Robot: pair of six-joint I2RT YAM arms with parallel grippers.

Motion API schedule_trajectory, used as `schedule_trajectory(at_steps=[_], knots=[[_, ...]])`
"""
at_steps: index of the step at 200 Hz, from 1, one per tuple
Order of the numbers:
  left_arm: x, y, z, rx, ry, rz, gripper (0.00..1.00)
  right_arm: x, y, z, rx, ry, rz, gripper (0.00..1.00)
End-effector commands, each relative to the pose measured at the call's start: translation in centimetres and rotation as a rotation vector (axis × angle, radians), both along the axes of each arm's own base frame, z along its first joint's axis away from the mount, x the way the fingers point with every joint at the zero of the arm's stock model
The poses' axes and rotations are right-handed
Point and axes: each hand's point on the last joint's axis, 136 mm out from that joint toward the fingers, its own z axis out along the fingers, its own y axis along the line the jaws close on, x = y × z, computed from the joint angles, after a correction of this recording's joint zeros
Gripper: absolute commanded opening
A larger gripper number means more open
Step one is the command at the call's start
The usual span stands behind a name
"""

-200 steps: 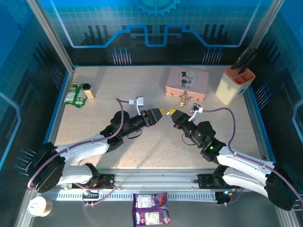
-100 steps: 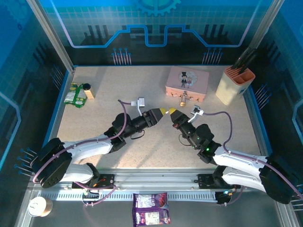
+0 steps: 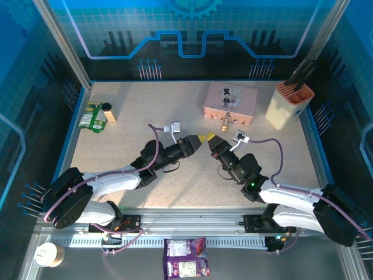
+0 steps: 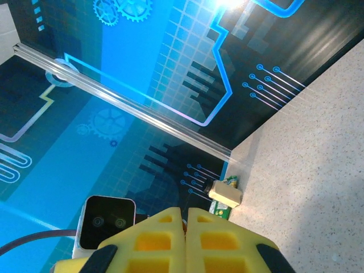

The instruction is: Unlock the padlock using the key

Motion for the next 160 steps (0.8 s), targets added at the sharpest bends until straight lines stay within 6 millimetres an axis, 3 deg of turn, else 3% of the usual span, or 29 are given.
schedule_trajectory(at_steps=[1, 160], knots=[[-0.42, -0.45, 1.88, -0.052, -0.039, -0.029, 0.36, -0.14, -0.41, 1.0, 0.055, -0.019, -0.025, 0.0], [0.04, -0.31, 1.74, 0.008, -0.052, -0.007, 0.05, -0.28, 0.29, 0.27, 0.034, 0.001, -0.005, 0.0]])
